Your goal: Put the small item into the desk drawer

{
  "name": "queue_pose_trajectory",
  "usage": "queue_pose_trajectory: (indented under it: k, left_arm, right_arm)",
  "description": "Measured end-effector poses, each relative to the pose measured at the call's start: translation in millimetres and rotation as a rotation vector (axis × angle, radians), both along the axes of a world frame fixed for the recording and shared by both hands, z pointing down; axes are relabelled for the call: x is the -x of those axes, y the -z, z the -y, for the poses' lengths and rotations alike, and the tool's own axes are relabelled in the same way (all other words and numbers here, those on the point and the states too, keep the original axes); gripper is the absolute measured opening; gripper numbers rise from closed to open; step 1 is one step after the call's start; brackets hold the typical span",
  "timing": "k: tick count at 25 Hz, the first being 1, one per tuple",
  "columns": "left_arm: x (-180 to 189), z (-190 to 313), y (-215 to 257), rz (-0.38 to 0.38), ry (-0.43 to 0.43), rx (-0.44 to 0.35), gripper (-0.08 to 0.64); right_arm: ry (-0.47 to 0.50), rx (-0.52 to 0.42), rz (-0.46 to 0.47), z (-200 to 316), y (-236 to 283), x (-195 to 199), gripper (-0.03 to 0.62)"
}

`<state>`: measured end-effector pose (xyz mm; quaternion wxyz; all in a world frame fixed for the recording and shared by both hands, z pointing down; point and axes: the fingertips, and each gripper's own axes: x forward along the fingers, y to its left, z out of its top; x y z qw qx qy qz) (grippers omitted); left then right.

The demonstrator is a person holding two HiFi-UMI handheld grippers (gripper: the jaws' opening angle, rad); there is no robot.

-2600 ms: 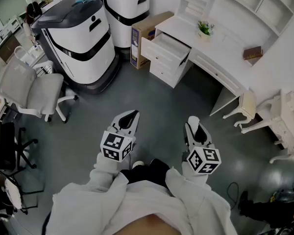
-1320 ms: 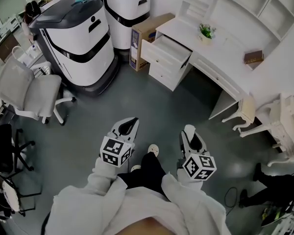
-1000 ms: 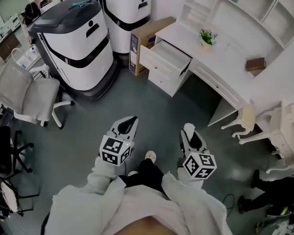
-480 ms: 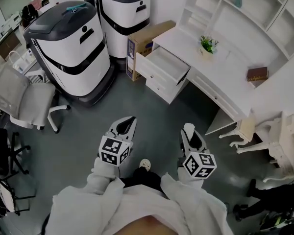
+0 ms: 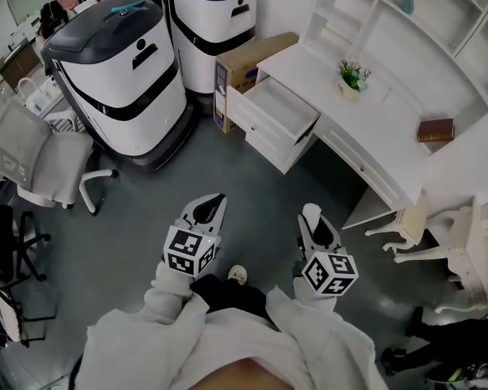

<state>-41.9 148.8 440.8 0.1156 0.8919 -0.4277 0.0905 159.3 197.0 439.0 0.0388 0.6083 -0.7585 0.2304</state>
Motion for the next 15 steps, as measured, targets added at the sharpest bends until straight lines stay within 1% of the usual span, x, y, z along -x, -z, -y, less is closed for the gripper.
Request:
queue_pose_trajectory:
  k: [4, 8, 15]
  left_arm:
    - [-3.7, -0.3, -1.8, 0.010, 0.008, 0.001, 0.017]
    - [-5.0, -4.4, -7.1, 0.013, 0.011, 0.018, 0.017]
    - [-9.4, 3.7, -7.3, 0.023, 0.017, 0.014, 0.017]
  right_arm:
    - [0.008, 0.010, 0.012, 1.1, -6.5, -2.7, 0.193]
    - [0.016, 0.029, 0.017, -2.9, -14.2, -3.9, 0.193]
    - [0.027, 0.024, 0.024, 8.6, -14.8, -7.7, 0.193]
